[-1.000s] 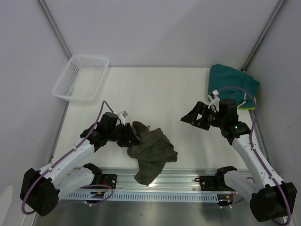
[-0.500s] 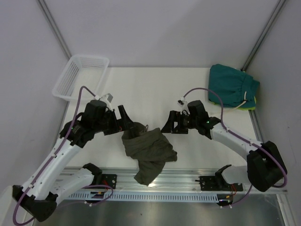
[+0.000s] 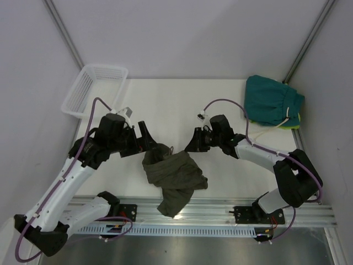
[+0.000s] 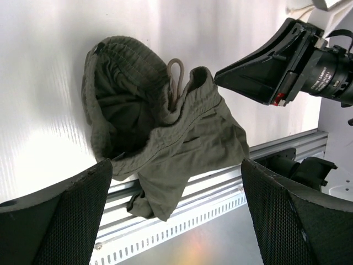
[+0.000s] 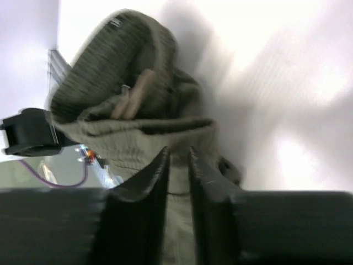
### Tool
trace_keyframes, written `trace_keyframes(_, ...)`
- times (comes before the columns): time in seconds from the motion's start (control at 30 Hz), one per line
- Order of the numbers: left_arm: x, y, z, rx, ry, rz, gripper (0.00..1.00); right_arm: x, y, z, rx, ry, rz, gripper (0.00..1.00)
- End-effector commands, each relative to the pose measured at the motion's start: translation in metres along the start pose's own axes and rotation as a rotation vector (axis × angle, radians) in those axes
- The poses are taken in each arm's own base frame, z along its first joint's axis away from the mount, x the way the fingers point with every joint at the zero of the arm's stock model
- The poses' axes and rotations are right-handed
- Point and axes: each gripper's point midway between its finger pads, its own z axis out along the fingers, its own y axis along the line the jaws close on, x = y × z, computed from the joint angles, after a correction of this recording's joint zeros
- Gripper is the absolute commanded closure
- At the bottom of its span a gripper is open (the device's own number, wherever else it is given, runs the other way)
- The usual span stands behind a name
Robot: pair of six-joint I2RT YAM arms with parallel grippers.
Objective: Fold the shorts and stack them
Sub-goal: Flatten the shorts out
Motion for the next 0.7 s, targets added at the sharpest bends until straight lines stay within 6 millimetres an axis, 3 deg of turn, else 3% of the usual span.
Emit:
trace_keyframes(0.0, -0.011, -0.015, -0.005, 0.042, 0.001, 0.018, 0.01, -0.049, 0.059, -0.017, -0.124, -0.152, -0.165, 0.87)
trace_keyframes(0.07, -0.013, -0.021, -0.002, 0.057, 0.018, 0.014, 0.01, -0.048, 0.070, -0.023, -0.152, -0.151, -0.184, 1.00)
trace_keyframes(0.13, -0.014, -0.020, 0.006, 0.045, 0.042, 0.007, 0.01, -0.047, 0.080, -0.031, -0.175, -0.154, -0.192, 1.00)
trace_keyframes(0.23, -0.020, -0.024, 0.009, 0.061, 0.049, -0.001, 0.01, -0.037, 0.066, -0.032, -0.112, -0.145, -0.174, 0.42)
trace_keyframes(0.27, -0.022, -0.027, 0.010, 0.075, 0.047, 0.000, 0.01, -0.035, 0.062, -0.034, -0.100, -0.150, -0.176, 0.34)
trace_keyframes(0.43, -0.023, -0.026, 0.014, 0.084, 0.058, -0.008, 0.01, -0.017, 0.038, -0.020, -0.079, -0.091, -0.145, 0.30)
trace_keyframes(0.67, -0.027, -0.025, 0.010, 0.081, 0.051, -0.004, 0.01, 0.001, 0.019, -0.001, -0.065, -0.039, -0.135, 0.29)
